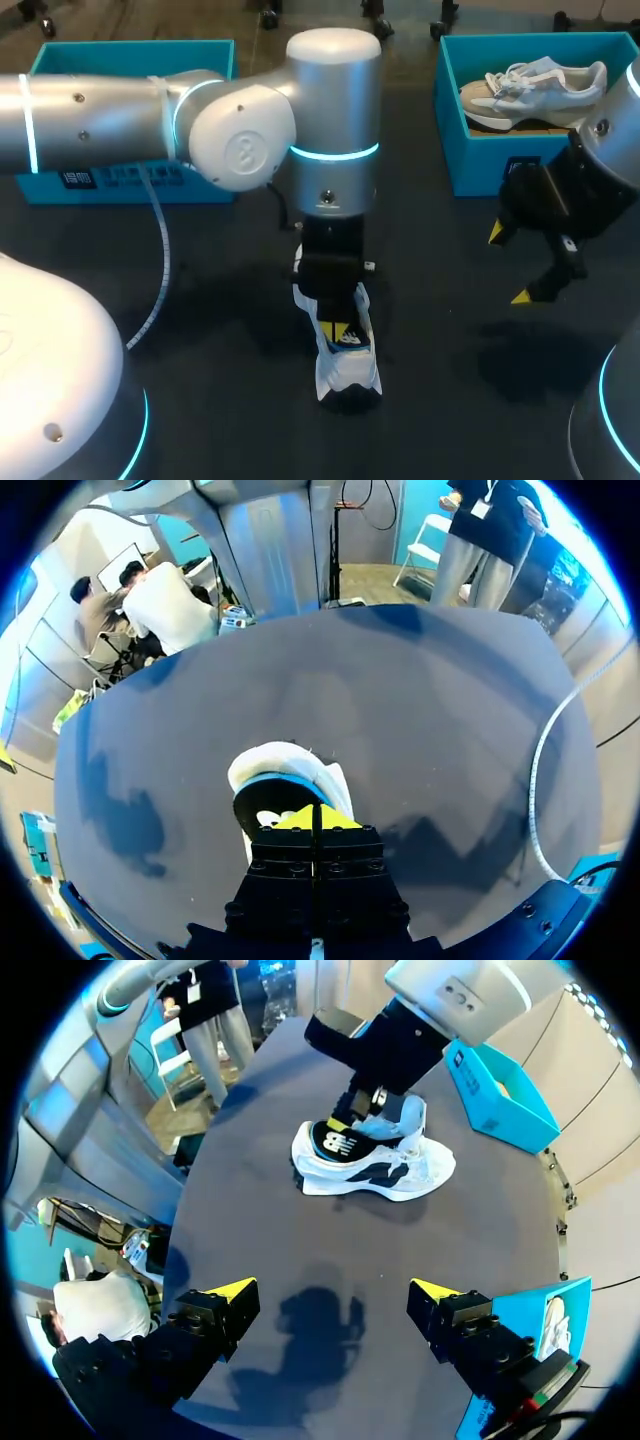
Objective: Take the shoe out of the shoebox, open the shoe tongue, remove and reinsert the insole, then place the shoe into the shoebox
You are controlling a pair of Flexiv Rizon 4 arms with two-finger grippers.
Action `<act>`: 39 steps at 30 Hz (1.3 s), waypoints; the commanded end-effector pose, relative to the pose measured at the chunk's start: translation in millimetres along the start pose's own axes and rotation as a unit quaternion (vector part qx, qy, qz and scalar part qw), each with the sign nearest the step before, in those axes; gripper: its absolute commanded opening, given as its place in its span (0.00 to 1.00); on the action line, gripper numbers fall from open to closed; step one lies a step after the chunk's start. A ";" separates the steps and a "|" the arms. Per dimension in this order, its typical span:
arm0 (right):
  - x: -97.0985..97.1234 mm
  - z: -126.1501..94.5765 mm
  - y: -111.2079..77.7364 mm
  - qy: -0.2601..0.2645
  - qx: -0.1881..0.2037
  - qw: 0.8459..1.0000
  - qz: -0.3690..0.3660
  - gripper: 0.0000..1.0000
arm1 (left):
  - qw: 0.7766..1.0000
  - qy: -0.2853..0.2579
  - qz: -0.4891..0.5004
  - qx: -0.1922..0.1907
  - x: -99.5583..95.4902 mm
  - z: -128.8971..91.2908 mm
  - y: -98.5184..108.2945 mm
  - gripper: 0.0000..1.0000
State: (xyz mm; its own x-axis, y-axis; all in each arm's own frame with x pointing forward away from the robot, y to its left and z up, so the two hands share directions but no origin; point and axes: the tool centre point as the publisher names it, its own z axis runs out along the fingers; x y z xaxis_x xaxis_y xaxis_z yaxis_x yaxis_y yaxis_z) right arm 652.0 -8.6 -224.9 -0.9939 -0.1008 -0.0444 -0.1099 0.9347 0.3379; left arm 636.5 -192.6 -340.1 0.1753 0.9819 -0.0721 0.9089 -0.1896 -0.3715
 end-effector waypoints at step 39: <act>-1.0 1.6 0.3 0.001 0.001 1.000 0.000 1.00 | 0.998 -0.048 -0.015 0.034 -26.9 30.6 6.8 0.00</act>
State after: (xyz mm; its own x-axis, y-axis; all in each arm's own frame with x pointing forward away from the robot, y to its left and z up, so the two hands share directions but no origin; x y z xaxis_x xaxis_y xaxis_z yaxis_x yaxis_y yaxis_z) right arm 652.0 -8.5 -225.1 -0.9939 -0.1007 -0.0446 -0.1098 0.9347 0.3379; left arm 625.2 -211.3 -355.5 0.1066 0.9828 -0.1506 0.8902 -0.1618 -0.4259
